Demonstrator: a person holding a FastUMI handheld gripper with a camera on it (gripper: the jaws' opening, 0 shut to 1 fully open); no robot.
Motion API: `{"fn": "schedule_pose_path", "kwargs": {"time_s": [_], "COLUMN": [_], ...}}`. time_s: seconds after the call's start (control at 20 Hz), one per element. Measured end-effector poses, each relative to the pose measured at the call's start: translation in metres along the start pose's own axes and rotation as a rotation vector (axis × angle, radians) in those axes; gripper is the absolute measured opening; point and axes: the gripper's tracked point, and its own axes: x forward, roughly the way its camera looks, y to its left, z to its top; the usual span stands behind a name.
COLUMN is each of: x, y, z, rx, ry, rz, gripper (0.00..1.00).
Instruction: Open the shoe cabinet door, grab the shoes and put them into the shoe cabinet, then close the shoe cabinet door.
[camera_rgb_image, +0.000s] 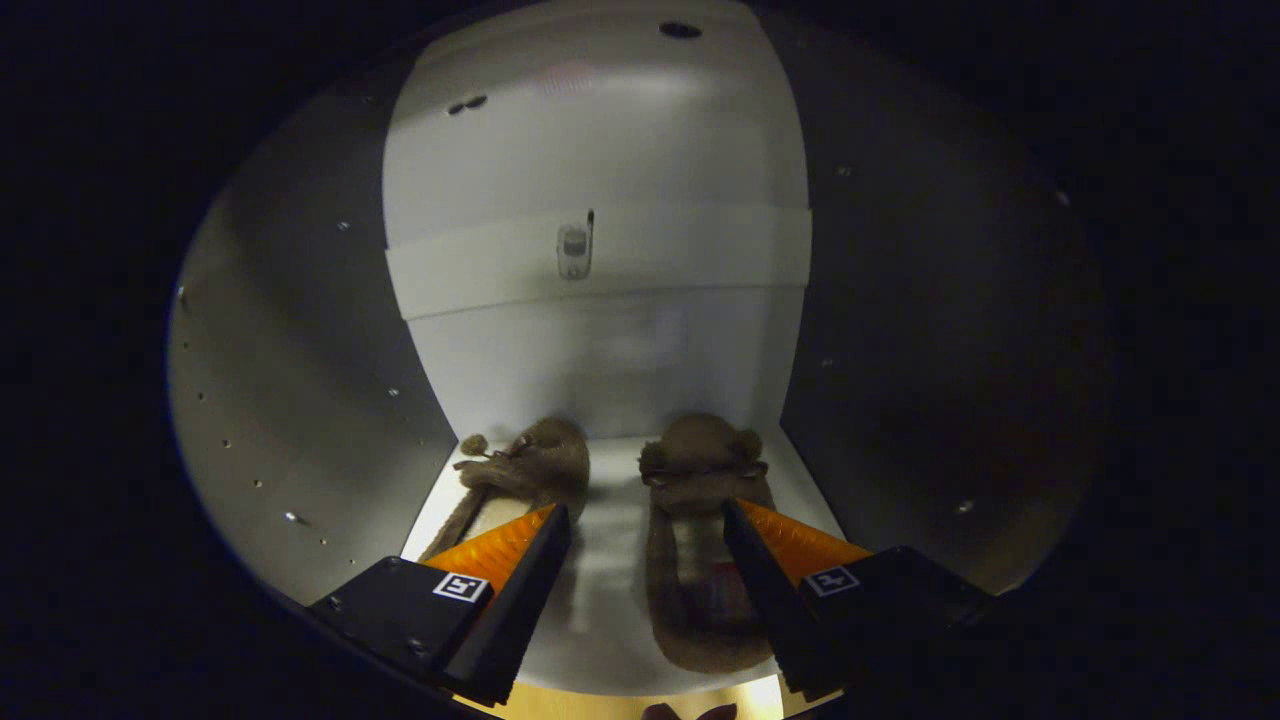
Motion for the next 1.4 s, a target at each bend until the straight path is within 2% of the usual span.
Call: {"fn": "schedule_pose_path", "kwargs": {"time_s": [0.15,0.4,0.5,0.8,1.0,1.4], "x": [-0.048,-0.149,-0.189,-0.303,-0.360,-0.449], "y": [0.010,0.021,0.020,0.029,0.019,-0.049], "z": [0.016,0.033,0.032,0.014,0.011,-0.002], "rx": [-0.030,0.031,-0.005,-0.040,-0.057,-0.038], "ry": [-0.105,-0.268,-0.322,-0.396,-0.452,-0.484], "rz": [0.042,0.088,0.086,0.136,0.166,0.095], "gripper": [0.98,0.98,0.98,0.98,0.98,0.98]}}
